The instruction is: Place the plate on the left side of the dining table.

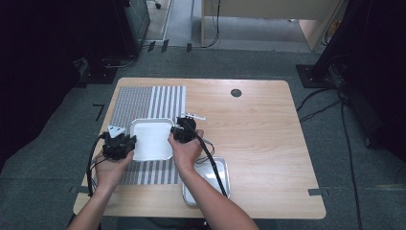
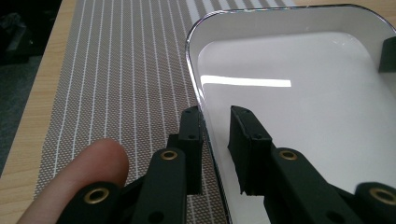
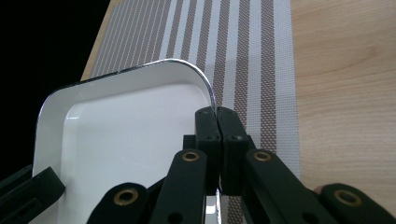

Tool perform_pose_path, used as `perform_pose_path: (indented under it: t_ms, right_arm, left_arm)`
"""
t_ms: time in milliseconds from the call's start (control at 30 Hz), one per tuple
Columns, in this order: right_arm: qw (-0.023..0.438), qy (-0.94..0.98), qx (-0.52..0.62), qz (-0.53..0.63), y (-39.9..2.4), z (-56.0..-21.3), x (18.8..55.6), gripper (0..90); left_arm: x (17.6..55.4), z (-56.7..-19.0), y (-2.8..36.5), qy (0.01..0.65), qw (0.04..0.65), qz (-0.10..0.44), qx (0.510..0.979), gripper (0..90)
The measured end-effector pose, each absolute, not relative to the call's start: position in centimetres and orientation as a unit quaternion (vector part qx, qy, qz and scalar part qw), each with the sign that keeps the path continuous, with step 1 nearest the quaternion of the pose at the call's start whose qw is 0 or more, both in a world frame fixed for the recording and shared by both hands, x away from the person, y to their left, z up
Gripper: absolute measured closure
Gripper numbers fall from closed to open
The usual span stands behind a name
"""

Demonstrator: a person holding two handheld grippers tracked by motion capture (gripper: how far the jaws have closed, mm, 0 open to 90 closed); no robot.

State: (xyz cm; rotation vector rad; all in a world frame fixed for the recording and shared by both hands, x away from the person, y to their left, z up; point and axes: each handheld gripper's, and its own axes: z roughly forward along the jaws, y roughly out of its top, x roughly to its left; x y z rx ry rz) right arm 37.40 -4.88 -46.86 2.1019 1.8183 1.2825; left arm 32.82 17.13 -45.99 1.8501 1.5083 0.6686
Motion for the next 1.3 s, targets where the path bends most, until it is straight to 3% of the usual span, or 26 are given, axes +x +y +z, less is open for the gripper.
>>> perform_pose_path:
  t_ms: [567, 933, 1300]
  right_arm:
    - [0.034, 0.592, 0.708, 0.384, -2.2, -50.2, 41.3, 90.0]
    - [0.036, 0.577, 0.721, 0.382, -1.7, -50.7, 43.0, 90.0]
    - [0.075, 0.581, 0.715, 0.381, -1.0, -50.8, 43.5, 90.0]
  left_arm:
    - [36.9, -49.3, 18.3, 0.601, 0.282, 0.252, 0.704, 73.3]
    - [38.8, -49.7, 17.9, 0.607, 0.271, 0.272, 0.696, 70.3]
    - [39.3, -50.3, 17.8, 0.620, 0.275, 0.267, 0.684, 64.9]
